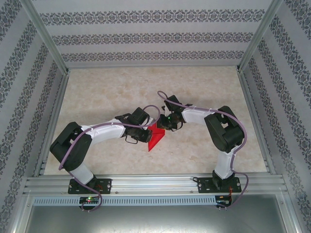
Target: Fold a paper plane with a square sheet of paper (pick it up from the middle)
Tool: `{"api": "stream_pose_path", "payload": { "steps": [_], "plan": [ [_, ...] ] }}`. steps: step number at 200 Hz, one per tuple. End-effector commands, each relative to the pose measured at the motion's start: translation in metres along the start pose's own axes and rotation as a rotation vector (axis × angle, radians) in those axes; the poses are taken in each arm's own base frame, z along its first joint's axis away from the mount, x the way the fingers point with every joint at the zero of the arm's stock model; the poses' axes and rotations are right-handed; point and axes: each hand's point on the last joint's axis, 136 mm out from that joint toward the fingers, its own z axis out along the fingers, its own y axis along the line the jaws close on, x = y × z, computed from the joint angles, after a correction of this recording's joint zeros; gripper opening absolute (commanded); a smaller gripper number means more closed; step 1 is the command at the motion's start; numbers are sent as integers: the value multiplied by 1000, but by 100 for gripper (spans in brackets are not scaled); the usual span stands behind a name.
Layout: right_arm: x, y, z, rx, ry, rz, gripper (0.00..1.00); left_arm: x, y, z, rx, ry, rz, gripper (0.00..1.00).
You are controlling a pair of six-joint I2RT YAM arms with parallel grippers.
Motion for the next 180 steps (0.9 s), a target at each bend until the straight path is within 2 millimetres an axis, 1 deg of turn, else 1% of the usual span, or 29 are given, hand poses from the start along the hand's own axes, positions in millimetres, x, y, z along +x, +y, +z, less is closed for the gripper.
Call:
{"api": "stream_pose_path", "payload": {
  "steps": [1, 35, 91, 143, 180],
  "plan": [
    [13, -13, 5, 54, 29, 19, 18, -4, 12, 2, -42, -4, -35, 0],
    [11, -13, 4, 53, 23, 23, 18, -5, 13, 5, -41, 1, -37, 0],
    [12, -12, 4, 49, 22, 24, 19, 0, 16, 12, -38, 10, -61, 0],
    [12, -12, 3, 48, 20, 27, 19, -4, 14, 14, -27, 4, -54, 0],
    [13, -13, 3, 52, 22, 27, 19, 2, 23, 18, -58, 12, -75, 0]
  ]
}}
